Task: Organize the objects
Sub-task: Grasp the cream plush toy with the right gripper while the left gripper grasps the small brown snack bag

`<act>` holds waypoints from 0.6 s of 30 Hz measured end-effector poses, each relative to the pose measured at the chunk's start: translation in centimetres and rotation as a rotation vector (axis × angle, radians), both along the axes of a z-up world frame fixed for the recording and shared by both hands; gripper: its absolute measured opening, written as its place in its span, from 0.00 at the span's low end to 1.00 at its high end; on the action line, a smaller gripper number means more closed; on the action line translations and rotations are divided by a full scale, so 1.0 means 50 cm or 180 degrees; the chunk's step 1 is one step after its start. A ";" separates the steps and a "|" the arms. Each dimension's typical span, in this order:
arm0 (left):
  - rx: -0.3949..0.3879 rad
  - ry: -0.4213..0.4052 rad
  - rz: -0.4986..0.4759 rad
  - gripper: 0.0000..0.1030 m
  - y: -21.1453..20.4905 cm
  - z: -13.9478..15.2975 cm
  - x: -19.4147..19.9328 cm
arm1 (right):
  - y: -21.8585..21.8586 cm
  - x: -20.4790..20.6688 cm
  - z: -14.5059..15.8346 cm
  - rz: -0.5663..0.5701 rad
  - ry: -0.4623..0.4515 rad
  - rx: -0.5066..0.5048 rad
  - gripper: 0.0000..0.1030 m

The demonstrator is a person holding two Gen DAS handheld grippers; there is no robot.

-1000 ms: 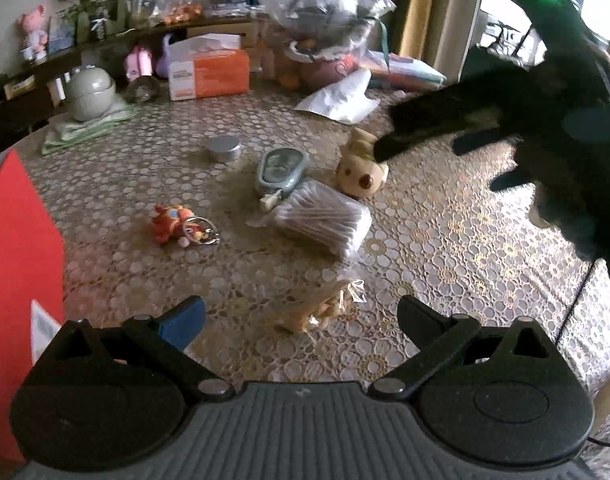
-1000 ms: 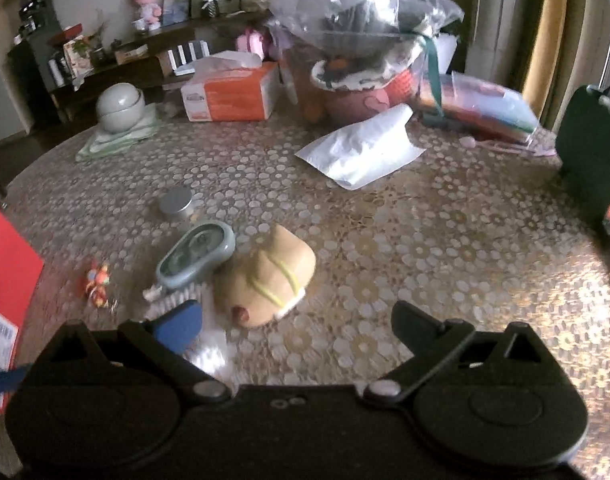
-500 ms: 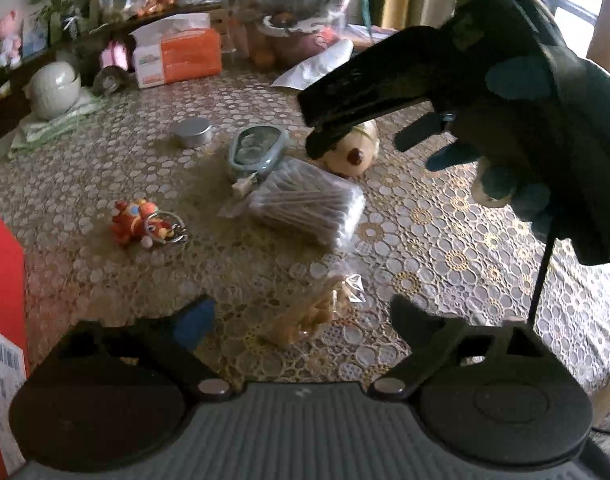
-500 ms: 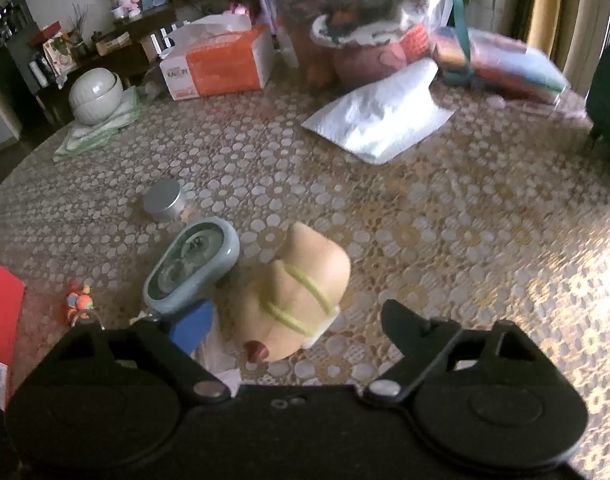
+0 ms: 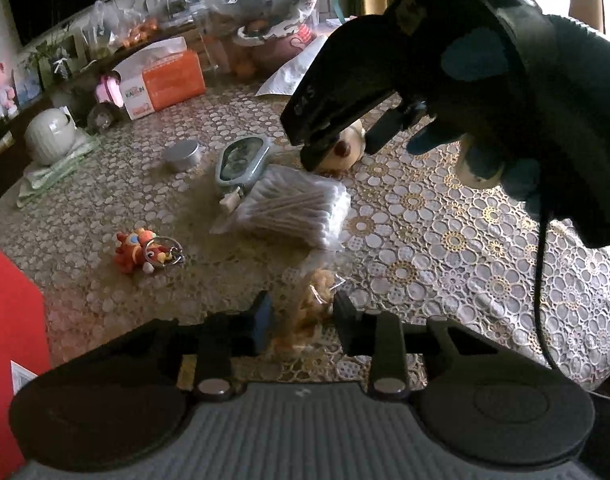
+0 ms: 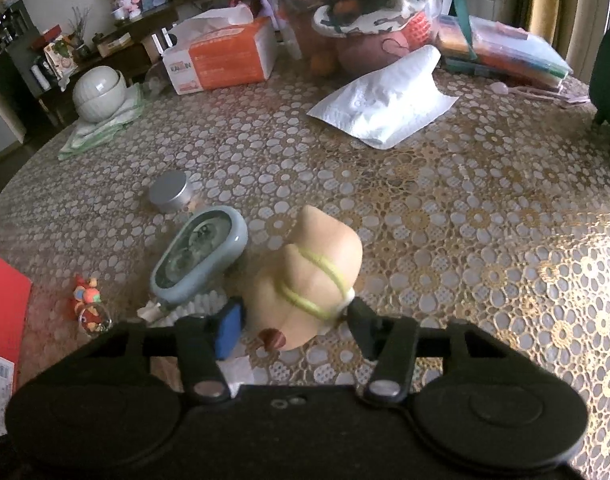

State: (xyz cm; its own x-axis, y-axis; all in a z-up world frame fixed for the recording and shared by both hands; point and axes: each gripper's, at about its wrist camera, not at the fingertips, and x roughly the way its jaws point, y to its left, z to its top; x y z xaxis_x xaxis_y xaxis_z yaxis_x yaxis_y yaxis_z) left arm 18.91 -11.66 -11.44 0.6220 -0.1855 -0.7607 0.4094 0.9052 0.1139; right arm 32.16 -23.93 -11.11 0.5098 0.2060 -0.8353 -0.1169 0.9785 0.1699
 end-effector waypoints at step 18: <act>-0.0562 0.0221 0.0671 0.21 0.097 0.042 -0.015 | -0.031 -0.186 0.061 0.0292 -0.0041 0.0163 0.48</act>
State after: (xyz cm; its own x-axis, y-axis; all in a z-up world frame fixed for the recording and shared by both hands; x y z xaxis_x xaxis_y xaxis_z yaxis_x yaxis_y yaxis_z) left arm 18.17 -6.80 -9.32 0.6085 -0.1910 -0.7702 0.2112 0.9746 -0.0749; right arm 22.88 -25.47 -8.07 0.4976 0.2944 -0.8160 -0.2080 0.9537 0.2173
